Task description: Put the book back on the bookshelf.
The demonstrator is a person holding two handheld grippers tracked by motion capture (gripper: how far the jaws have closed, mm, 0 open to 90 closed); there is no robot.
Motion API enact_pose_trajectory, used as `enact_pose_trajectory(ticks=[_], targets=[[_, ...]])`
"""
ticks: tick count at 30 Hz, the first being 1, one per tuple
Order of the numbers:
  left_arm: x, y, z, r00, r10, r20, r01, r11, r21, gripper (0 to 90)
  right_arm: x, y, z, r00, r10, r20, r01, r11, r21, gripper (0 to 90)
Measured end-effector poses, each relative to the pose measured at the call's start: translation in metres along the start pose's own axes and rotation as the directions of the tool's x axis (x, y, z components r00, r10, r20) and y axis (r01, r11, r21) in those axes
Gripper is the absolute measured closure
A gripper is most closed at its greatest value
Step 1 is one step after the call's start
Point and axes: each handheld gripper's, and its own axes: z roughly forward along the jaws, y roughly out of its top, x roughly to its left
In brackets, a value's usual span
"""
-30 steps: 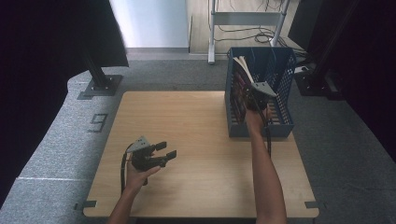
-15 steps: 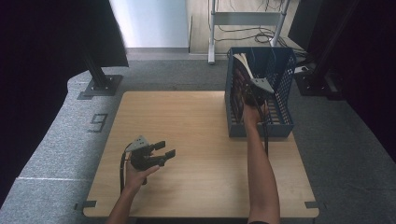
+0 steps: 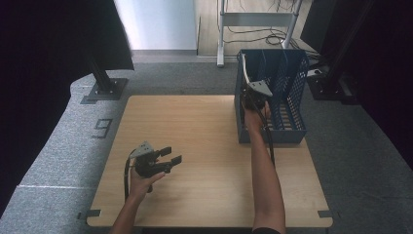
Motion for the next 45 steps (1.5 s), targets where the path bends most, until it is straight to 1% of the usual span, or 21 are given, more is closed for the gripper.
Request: enact_pose_trajectory(ticks=[3, 6, 10, 12, 14, 17, 18, 19, 20, 21, 25, 31, 37, 41, 45], targets=[[-0.001, 0.000, 0.000, 1.0000, 0.001, 0.000, -0.001, 1.0000, -0.002, 33.3, -0.002, 0.000, -0.001, 0.9999, -0.001, -0.016, 0.001, 1.000, 0.012, 71.7], [-0.001, 0.000, 0.000, 1.0000, 0.002, -0.003, -0.002, 1.0000, -0.004, 33.2, -0.003, 0.000, -0.004, 0.9990, -0.014, -0.042, 0.016, 0.999, 0.035, 68.0], [-0.002, 0.000, 0.001, 1.0000, 0.002, 0.001, -0.002, 1.0000, -0.002, 33.2, -0.003, -0.001, -0.008, 0.9977, -0.025, -0.063, 0.028, 0.999, 0.046, 63.1], [-0.002, 0.000, 0.001, 1.0000, 0.002, 0.000, -0.002, 1.0000, 0.001, 33.2, -0.004, -0.003, -0.010, 0.9978, -0.024, -0.061, 0.025, 0.999, 0.027, 61.2], [-0.002, 0.000, 0.001, 1.0000, 0.001, -0.001, -0.001, 1.0000, -0.001, 33.2, -0.005, -0.005, -0.012, 0.9980, -0.020, -0.060, 0.022, 0.999, 0.040, 58.7], [-0.003, 0.000, 0.002, 1.0000, 0.001, -0.001, -0.001, 1.0000, 0.000, 33.2, -0.009, -0.009, -0.013, 0.9981, -0.012, -0.061, 0.015, 0.998, 0.056, 58.7], [-0.003, 0.000, 0.002, 1.0000, 0.002, 0.001, -0.002, 1.0000, 0.003, 33.2, -0.010, -0.010, -0.014, 0.9981, -0.016, -0.060, 0.020, 0.998, 0.064, 59.9], [-0.003, -0.001, 0.003, 1.0000, 0.003, 0.002, -0.003, 1.0000, 0.005, 33.2, -0.010, -0.011, -0.014, 0.9978, -0.026, -0.061, 0.030, 0.997, 0.067, 63.3], [-0.003, -0.001, 0.003, 1.0000, 0.004, 0.002, -0.004, 1.0000, 0.007, 33.2, -0.010, -0.011, -0.015, 0.9977, -0.035, -0.058, 0.038, 0.998, 0.057, 67.3], [-0.003, -0.001, 0.004, 1.0000, 0.005, 0.003, -0.005, 1.0000, 0.009, 33.2, -0.010, -0.012, -0.015, 0.9976, -0.043, -0.054, 0.046, 0.997, 0.054, 69.4], [-0.003, -0.001, 0.004, 1.0000, 0.004, 0.004, -0.004, 0.9999, 0.012, 33.2, -0.009, -0.010, -0.014, 0.9947, -0.100, -0.023, 0.102, 0.993, 0.063, 76.1], [-0.001, -0.002, 0.005, 1.0000, -0.001, 0.002, 0.001, 0.9999, 0.013, 33.2, -0.009, -0.008, -0.011, 0.9924, -0.123, -0.007, 0.123, 0.990, 0.075, 76.9], [0.000, -0.002, 0.005, 1.0000, -0.004, 0.001, 0.004, 0.9999, 0.013, 33.2, -0.011, -0.009, -0.011, 0.9936, -0.112, 0.007, 0.112, 0.991, 0.069, 77.4], [-0.001, -0.003, 0.005, 1.0000, -0.003, 0.002, 0.003, 0.9998, 0.017, 33.2, -0.011, -0.009, -0.012, 0.9916, -0.128, 0.013, 0.127, 0.989, 0.074, 77.6], [0.000, -0.003, 0.005, 1.0000, -0.003, 0.000, 0.003, 0.9999, 0.017, 33.2, -0.014, -0.008, -0.012, 0.9909, -0.133, 0.023, 0.131, 0.988, 0.077, 78.4]])
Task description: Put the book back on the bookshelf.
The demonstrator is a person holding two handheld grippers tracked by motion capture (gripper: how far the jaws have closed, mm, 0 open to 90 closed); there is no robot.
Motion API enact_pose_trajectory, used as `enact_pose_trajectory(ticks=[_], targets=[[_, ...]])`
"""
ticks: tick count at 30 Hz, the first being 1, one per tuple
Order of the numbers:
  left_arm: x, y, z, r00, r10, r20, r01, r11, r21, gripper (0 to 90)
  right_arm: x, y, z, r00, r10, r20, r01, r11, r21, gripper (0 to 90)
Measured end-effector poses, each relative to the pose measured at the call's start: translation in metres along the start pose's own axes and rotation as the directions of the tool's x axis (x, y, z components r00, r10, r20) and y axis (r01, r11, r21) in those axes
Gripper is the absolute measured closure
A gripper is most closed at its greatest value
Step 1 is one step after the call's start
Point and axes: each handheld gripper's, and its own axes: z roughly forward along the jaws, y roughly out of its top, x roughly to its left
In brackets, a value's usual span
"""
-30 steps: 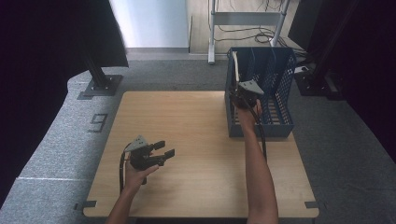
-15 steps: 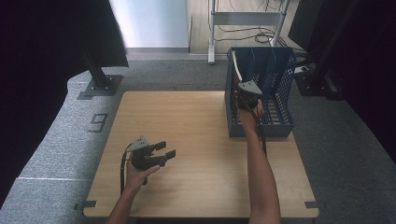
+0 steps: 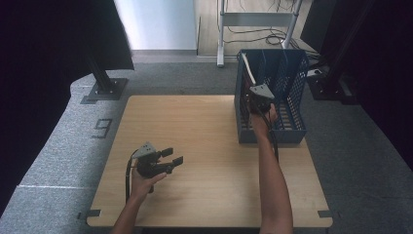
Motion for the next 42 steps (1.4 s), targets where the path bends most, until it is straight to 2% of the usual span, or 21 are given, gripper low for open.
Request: enact_pose_trajectory(ticks=[8, 12, 17, 24, 31, 36, 42], targets=[[0.001, -0.001, 0.001, 1.0000, -0.001, -0.001, 0.001, 1.0000, 0.004, 33.2, -0.010, 0.000, 0.000, 0.9993, 0.001, 0.038, -0.001, 1.000, 0.004, 79.9], [0.001, -0.001, 0.000, 1.0000, -0.005, -0.005, 0.005, 1.0000, 0.000, 33.2, -0.012, 0.004, 0.001, 0.9984, -0.015, 0.055, 0.013, 1.000, 0.026, 80.4], [0.001, 0.000, 0.000, 1.0000, -0.003, -0.002, 0.003, 1.0000, 0.000, 33.2, -0.007, 0.002, -0.001, 0.9993, -0.018, 0.033, 0.017, 1.000, 0.015, 80.5], [0.000, 0.000, 0.000, 1.0000, -0.003, 0.002, 0.003, 1.0000, 0.001, 33.2, 0.005, 0.003, 0.001, 0.9996, -0.023, -0.014, 0.023, 1.000, -0.008, 75.9], [0.002, 0.000, -0.003, 1.0000, -0.007, -0.004, 0.007, 1.0000, -0.005, 33.3, 0.010, 0.003, 0.006, 0.9995, -0.019, -0.025, 0.019, 1.000, -0.006, 71.4], [0.001, 0.000, -0.002, 1.0000, -0.006, 0.000, 0.006, 1.0000, -0.005, 33.2, 0.012, 0.000, 0.002, 0.9994, -0.006, -0.035, 0.005, 1.000, -0.012, 66.4], [0.000, 0.000, -0.001, 1.0000, 0.000, 0.002, 0.000, 1.0000, 0.000, 33.2, 0.014, 0.001, -0.001, 0.9993, -0.017, -0.034, 0.017, 1.000, -0.005, 59.9]])
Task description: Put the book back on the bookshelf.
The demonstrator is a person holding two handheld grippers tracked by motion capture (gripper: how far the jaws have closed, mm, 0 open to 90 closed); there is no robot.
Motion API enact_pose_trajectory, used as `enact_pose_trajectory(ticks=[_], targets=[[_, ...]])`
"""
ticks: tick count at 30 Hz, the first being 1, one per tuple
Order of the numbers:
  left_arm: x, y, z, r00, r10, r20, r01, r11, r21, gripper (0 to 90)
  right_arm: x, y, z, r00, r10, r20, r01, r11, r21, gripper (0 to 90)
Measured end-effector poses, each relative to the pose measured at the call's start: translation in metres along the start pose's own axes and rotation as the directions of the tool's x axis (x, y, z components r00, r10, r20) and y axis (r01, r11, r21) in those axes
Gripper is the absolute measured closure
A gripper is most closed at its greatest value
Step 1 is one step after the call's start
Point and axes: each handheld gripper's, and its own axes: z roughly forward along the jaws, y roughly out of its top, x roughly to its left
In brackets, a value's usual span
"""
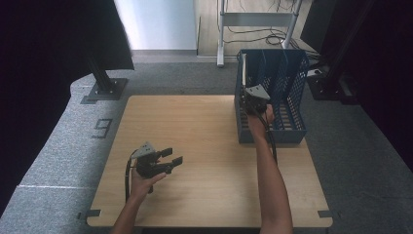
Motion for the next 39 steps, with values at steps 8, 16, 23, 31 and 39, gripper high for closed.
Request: enact_pose_trajectory(ticks=[8, 16, 23, 31, 39], targets=[[-0.002, -0.001, 0.002, 1.0000, 0.006, 0.005, -0.006, 0.9999, 0.012, 33.2, 0.003, 0.001, -0.008, 0.9998, 0.017, 0.014, -0.017, 1.000, -0.010, 52.6], [-0.004, 0.000, 0.002, 0.9999, 0.013, 0.002, -0.013, 0.9999, 0.007, 33.2, -0.001, -0.001, -0.018, 0.9981, 0.061, -0.006, -0.061, 0.998, -0.010, 48.1], [-0.002, 0.000, 0.002, 0.9997, 0.019, -0.015, -0.019, 0.9997, 0.015, 33.2, -0.006, 0.000, -0.028, 0.9962, 0.075, -0.044, -0.075, 0.997, -0.008, 45.9], [-0.004, 0.000, 0.005, 0.9996, 0.026, -0.012, -0.025, 0.9995, 0.021, 33.1, -0.010, -0.005, -0.039, 0.9927, 0.097, -0.073, -0.097, 0.995, 0.001, 43.2], [-0.004, 0.000, 0.008, 0.9995, 0.029, -0.008, -0.029, 0.9992, 0.027, 33.1, -0.010, -0.011, -0.051, 0.9904, 0.100, -0.095, -0.100, 0.995, 0.000, 42.4]])
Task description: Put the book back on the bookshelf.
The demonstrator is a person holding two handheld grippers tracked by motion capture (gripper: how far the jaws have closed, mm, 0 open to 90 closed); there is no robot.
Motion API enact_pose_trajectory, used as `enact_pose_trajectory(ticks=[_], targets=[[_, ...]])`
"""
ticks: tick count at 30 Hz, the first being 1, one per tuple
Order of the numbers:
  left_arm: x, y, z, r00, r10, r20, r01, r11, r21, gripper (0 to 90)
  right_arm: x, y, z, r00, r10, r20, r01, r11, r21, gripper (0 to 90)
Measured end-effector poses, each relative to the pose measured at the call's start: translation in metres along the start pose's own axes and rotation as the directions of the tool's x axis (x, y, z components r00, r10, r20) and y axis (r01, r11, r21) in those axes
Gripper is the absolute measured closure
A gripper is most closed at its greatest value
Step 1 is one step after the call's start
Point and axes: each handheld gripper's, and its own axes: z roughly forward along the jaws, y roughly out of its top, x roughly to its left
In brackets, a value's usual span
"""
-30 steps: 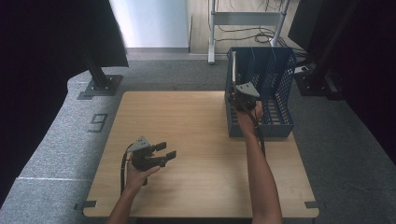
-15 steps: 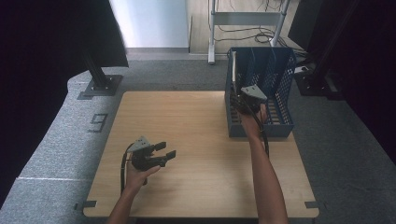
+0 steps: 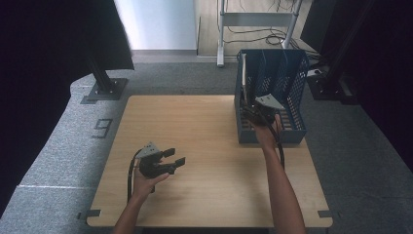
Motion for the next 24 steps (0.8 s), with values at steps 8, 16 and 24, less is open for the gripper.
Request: enact_pose_trajectory(ticks=[8, 16, 24], targets=[[-0.003, 0.000, -0.002, 1.0000, 0.006, 0.003, -0.006, 1.0000, -0.002, 33.1, 0.003, -0.005, -0.018, 0.9998, 0.007, -0.016, -0.007, 1.000, 0.002, 41.1], [-0.002, -0.001, -0.001, 0.9999, 0.005, -0.009, -0.005, 1.0000, 0.006, 33.0, 0.009, -0.016, -0.044, 0.9984, 0.000, -0.057, -0.002, 1.000, -0.028, 41.6], [-0.002, -0.003, -0.001, 0.9999, 0.005, -0.016, -0.005, 0.9999, 0.015, 32.8, 0.009, -0.038, -0.072, 0.9876, 0.061, -0.145, -0.067, 0.997, -0.034, 42.8]])
